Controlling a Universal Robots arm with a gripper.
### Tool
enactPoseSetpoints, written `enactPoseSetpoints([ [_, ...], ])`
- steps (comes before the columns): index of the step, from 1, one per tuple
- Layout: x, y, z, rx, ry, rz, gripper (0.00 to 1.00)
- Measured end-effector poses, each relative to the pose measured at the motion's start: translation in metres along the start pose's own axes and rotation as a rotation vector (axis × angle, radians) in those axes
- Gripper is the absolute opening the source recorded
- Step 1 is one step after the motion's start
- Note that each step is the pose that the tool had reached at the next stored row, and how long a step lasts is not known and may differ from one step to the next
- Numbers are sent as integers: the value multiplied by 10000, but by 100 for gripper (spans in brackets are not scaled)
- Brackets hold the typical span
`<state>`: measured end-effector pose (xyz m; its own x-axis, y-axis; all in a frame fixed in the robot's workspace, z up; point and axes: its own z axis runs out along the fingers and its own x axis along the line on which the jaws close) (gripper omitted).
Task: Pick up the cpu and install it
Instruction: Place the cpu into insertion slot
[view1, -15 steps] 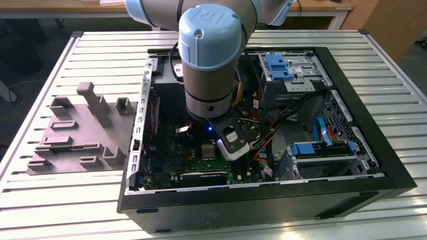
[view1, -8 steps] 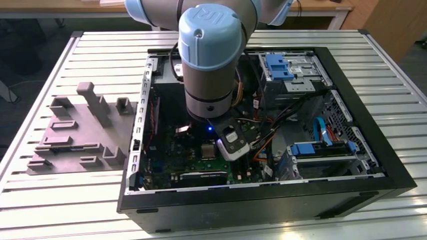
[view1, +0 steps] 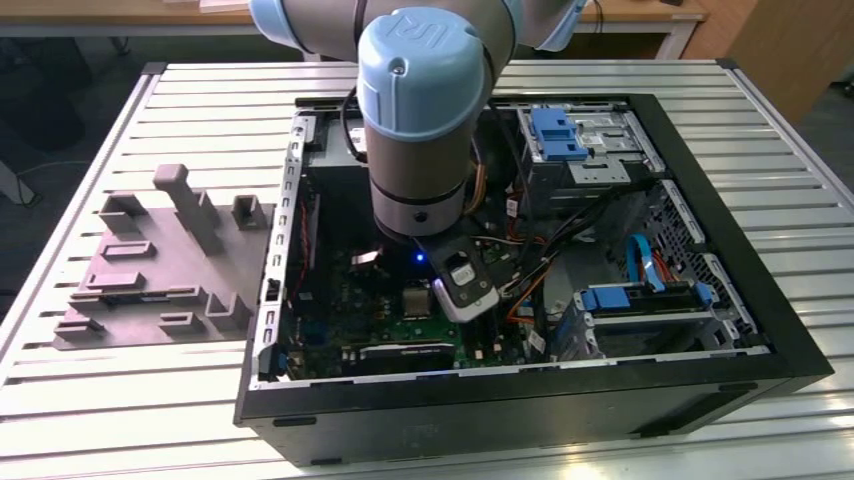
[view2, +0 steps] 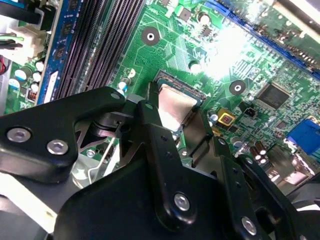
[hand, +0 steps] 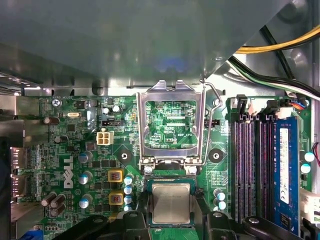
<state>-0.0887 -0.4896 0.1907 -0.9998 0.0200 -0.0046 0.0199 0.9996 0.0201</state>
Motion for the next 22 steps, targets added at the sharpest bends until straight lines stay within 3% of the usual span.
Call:
enactPoseSetpoints([
  [12,0,-17,0,0,0,-1,45],
  [16,0,-19,1,-1,0,-1,58],
  [22,0,-20,-10,1,0,-1,58],
])
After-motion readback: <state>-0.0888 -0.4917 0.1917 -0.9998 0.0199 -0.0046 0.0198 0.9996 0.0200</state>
